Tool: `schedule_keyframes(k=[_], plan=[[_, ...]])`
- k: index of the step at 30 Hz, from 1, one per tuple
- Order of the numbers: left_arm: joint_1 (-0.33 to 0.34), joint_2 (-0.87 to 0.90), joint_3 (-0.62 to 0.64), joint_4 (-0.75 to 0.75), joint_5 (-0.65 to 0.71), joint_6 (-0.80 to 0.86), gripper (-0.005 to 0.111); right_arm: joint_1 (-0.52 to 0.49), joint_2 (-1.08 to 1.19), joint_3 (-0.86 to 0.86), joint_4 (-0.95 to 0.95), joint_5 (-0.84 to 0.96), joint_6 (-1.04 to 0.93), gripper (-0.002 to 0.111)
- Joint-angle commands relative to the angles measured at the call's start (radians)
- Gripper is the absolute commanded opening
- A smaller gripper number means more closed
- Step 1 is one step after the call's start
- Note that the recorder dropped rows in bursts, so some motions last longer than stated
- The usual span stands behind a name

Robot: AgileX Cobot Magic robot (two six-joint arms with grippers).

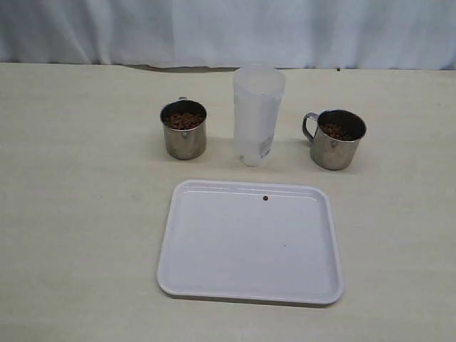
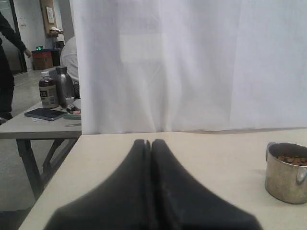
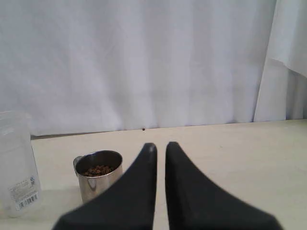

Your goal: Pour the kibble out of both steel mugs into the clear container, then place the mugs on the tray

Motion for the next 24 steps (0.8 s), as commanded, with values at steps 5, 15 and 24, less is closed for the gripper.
schedule_keyframes(k=[5, 15, 24], plan=[[0.001, -0.003, 0.003, -0.001, -0.025, 0.000, 0.000, -0.007, -0.004, 0.004, -0.004, 0.004, 0.000, 0.005], [0.000, -0.003, 0.003, -0.016, -0.030, -0.004, 0.000, -0.007, -0.004, 0.004, -0.004, 0.004, 0.000, 0.005], [0.000, -0.003, 0.003, -0.194, -0.099, -0.105, 0.000, -0.007, -0.004, 0.004, -0.004, 0.004, 0.000, 0.005]])
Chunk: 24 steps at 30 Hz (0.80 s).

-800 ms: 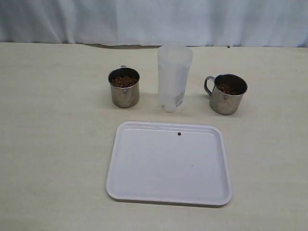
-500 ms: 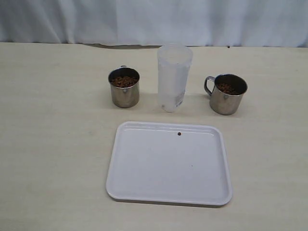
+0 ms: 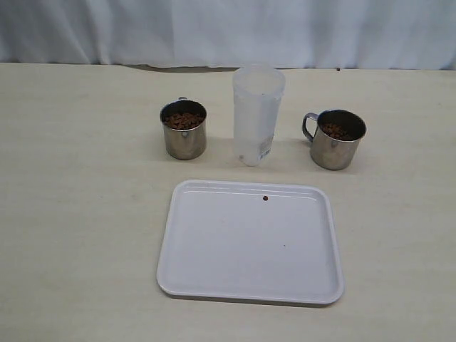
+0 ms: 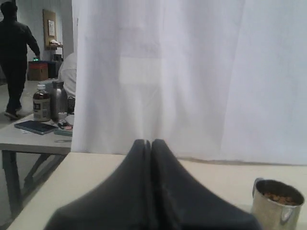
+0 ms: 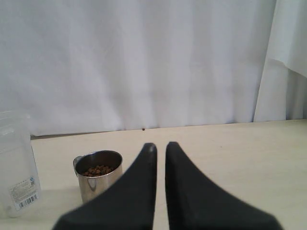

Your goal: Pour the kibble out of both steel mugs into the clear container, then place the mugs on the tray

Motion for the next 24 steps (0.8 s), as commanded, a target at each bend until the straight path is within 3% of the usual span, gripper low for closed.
schedule_keyframes(k=[1, 12, 15, 19, 24], plan=[[0.000, -0.003, 0.003, -0.144, -0.006, -0.087, 0.000, -0.007, -0.004, 0.004, -0.004, 0.004, 0.000, 0.005], [0.000, -0.003, 0.003, -0.140, -0.196, -0.084, 0.000, -0.007, -0.004, 0.004, -0.004, 0.004, 0.000, 0.005], [0.000, 0.077, 0.003, -0.140, -0.280, -0.084, 0.000, -0.007, -0.004, 0.004, -0.004, 0.004, 0.000, 0.005], [0.000, 0.299, 0.003, -0.122, -0.453, -0.089, 0.000, -0.007, -0.004, 0.004, -0.004, 0.004, 0.000, 0.005], [0.000, 0.734, -0.012, 0.066, -0.711, -0.112, 0.000, -0.007, -0.004, 0.004, -0.004, 0.004, 0.000, 0.005]])
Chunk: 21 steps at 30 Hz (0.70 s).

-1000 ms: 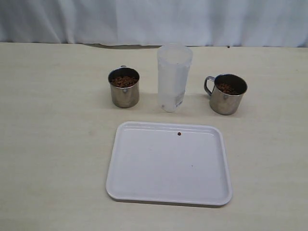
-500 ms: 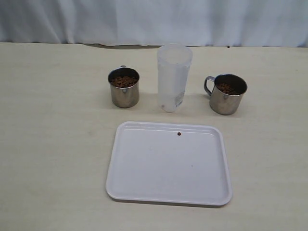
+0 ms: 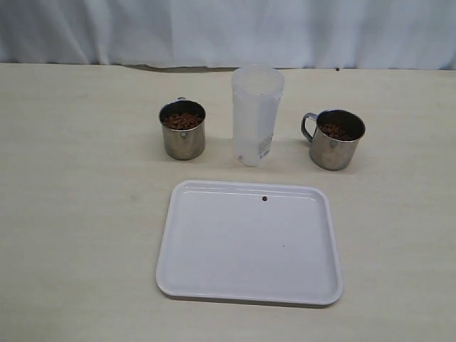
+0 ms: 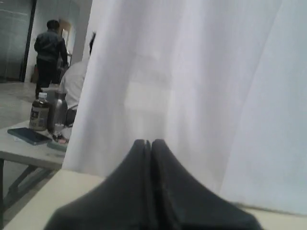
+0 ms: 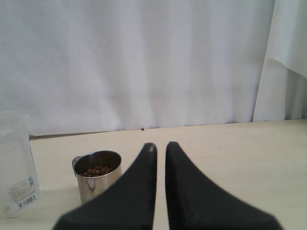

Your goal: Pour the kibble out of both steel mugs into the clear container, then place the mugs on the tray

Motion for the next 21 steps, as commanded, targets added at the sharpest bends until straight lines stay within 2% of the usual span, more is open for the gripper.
schedule_keyframes(k=[1, 4, 9, 12, 14, 17, 21], plan=[[0.000, 0.390, -0.039, 0.163, -0.237, -0.014, 0.000, -0.007, -0.004, 0.004, -0.004, 0.004, 0.000, 0.005], [0.000, 0.655, -0.137, 0.255, -0.276, -0.014, 0.000, -0.007, -0.004, 0.004, -0.004, 0.004, 0.000, 0.005], [0.000, 0.979, -0.280, 0.279, -0.285, -0.010, 0.000, -0.007, -0.004, 0.004, -0.004, 0.004, 0.000, 0.005], [0.003, 1.146, -0.364, 0.431, -0.285, 0.014, 0.000, -0.007, -0.004, 0.004, -0.004, 0.004, 0.000, 0.005], [0.006, 1.238, -0.413, 0.508, -0.282, -0.029, 0.000, -0.007, -0.004, 0.004, -0.004, 0.004, 0.000, 0.005], [0.039, 1.366, -0.455, 0.565, -0.355, -0.049, 0.000, -0.007, -0.004, 0.004, -0.004, 0.004, 0.000, 0.005], [0.125, 1.519, -0.496, 0.800, -0.526, -0.105, 0.000, -0.007, -0.004, 0.004, -0.004, 0.004, 0.000, 0.005]])
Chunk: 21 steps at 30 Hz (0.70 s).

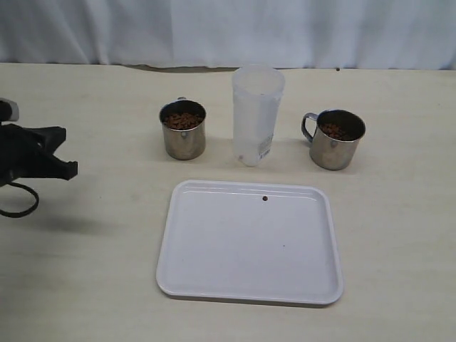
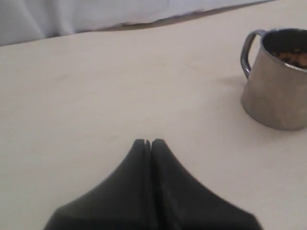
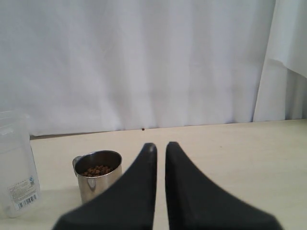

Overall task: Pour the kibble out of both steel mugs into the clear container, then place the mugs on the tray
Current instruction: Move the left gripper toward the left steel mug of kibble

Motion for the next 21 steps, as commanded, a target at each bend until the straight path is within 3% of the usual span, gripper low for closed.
schedule_keyframes(k=[1, 4, 6, 10, 14, 18, 21], plan=[[0.092, 0.148, -0.053, 0.266, -0.191, -0.122, 0.000, -0.007, -0.004, 0.004, -0.004, 0.004, 0.000, 0.005], [0.158, 0.227, -0.100, 0.508, -0.322, -0.165, 0.000, -0.007, -0.004, 0.004, -0.004, 0.004, 0.000, 0.005], [0.174, 0.272, -0.139, 0.599, -0.322, -0.165, 0.000, -0.007, -0.004, 0.004, -0.004, 0.004, 0.000, 0.005], [0.152, 0.327, -0.211, 0.593, -0.322, -0.155, 0.000, -0.007, -0.004, 0.004, -0.004, 0.004, 0.000, 0.005], [0.089, 0.353, -0.308, 0.647, -0.215, -0.160, 0.000, -0.007, -0.004, 0.004, -0.004, 0.004, 0.000, 0.005], [0.055, 0.368, -0.314, 0.614, -0.322, -0.156, 0.000, -0.007, -0.004, 0.004, -0.004, 0.004, 0.000, 0.005], [0.050, 0.411, -0.314, 0.536, -0.322, -0.156, 0.000, -0.007, -0.004, 0.004, -0.004, 0.004, 0.000, 0.005]])
